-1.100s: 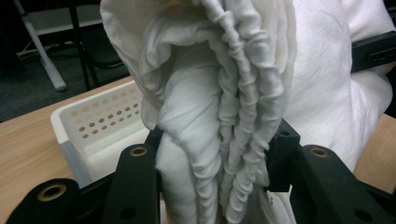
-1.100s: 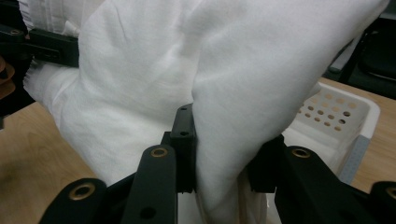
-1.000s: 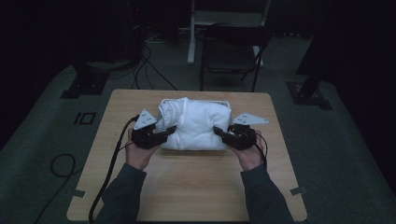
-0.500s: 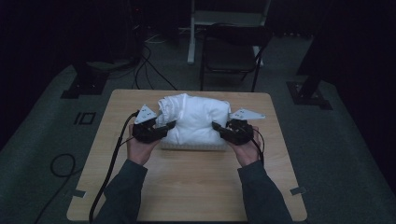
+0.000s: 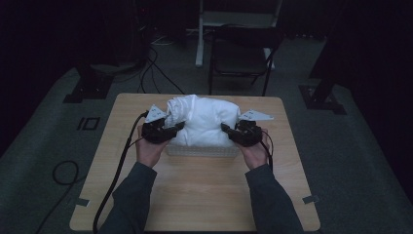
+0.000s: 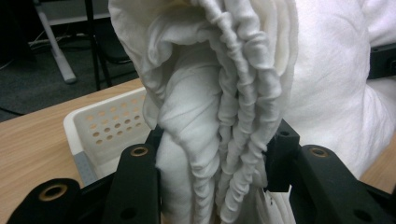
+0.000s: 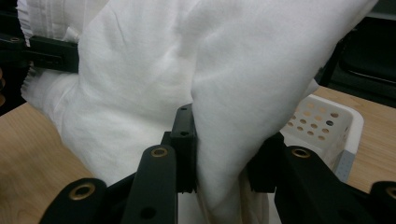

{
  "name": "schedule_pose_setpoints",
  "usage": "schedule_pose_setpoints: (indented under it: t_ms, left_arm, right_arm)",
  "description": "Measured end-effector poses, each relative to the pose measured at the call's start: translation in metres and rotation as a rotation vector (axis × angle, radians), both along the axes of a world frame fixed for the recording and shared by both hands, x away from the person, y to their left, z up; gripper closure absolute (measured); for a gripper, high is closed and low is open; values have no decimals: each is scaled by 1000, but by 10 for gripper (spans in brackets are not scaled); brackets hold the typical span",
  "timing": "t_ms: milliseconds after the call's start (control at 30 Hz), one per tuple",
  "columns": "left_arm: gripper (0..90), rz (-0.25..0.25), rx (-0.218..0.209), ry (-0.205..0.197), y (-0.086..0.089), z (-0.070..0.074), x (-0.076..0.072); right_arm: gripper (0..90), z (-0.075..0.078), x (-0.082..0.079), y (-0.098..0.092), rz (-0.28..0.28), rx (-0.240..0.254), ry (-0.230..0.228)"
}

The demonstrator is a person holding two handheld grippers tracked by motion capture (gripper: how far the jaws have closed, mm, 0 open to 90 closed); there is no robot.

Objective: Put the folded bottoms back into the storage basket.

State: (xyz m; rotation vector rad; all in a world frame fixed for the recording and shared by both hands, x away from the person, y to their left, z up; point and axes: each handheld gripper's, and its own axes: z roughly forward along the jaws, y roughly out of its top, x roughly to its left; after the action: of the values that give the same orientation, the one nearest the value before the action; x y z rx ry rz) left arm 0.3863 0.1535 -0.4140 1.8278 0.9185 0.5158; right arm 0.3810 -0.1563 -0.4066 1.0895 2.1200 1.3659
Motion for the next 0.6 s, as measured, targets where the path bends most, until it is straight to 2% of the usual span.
schedule_pose_setpoints:
  t_ms: [333,600]
  left_arm:
    - [581,23,-4,25,-7,-6,15]
    - [582,33,-10,40,-9,-11,21]
  right_arm:
    - [691,-7,12,0,-34,-5,16]
    - [692,-12,19,-1,-49,-4,26]
